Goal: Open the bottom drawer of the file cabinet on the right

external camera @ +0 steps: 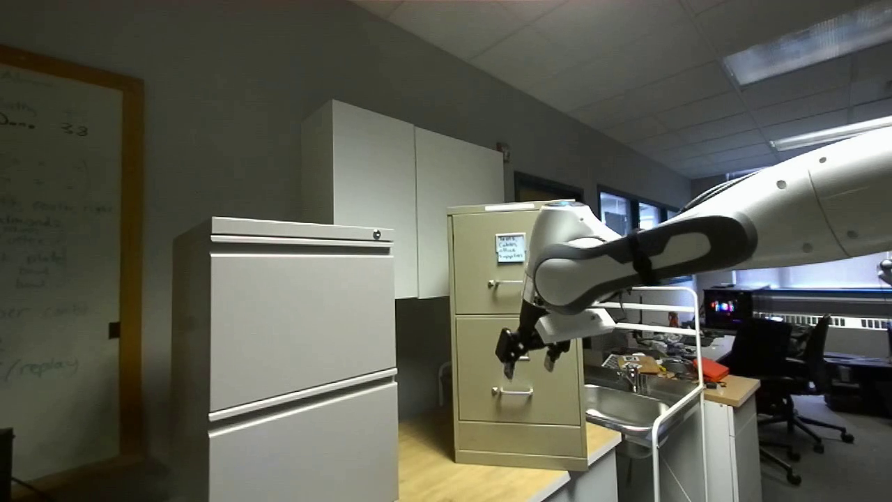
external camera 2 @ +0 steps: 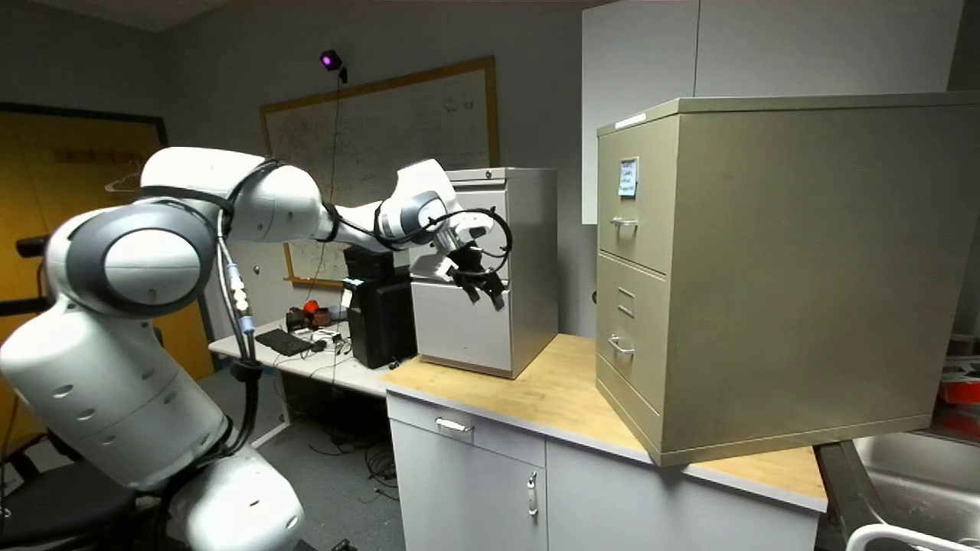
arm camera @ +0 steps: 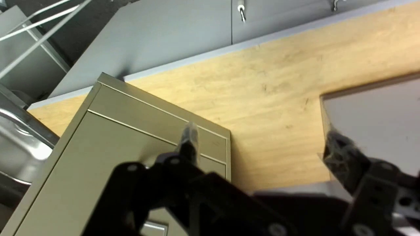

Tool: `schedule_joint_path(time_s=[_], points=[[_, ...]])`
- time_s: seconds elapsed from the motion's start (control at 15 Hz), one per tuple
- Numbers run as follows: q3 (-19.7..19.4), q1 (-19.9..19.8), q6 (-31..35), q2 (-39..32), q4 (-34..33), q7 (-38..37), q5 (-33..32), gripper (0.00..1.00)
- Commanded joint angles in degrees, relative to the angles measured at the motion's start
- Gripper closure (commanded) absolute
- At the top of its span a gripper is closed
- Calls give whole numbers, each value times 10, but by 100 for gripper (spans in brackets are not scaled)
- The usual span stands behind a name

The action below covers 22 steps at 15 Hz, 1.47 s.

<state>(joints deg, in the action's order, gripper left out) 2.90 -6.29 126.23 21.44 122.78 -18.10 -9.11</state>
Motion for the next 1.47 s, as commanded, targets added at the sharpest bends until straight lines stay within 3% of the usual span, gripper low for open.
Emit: schedule_joint_path(time_s=[0.0,0.4,0.73,1.07,1.4], points=[[-28,-3,5,-91,-122,-29,64,0],[-73,-12,5,-227,-273,-101,161,0],[-119,-38,10,-324,-345,-154,233,0],[-148,-65,21,-391,-373,-230,289,0],[-160,-65,61,-428,-351,-301,274,0]])
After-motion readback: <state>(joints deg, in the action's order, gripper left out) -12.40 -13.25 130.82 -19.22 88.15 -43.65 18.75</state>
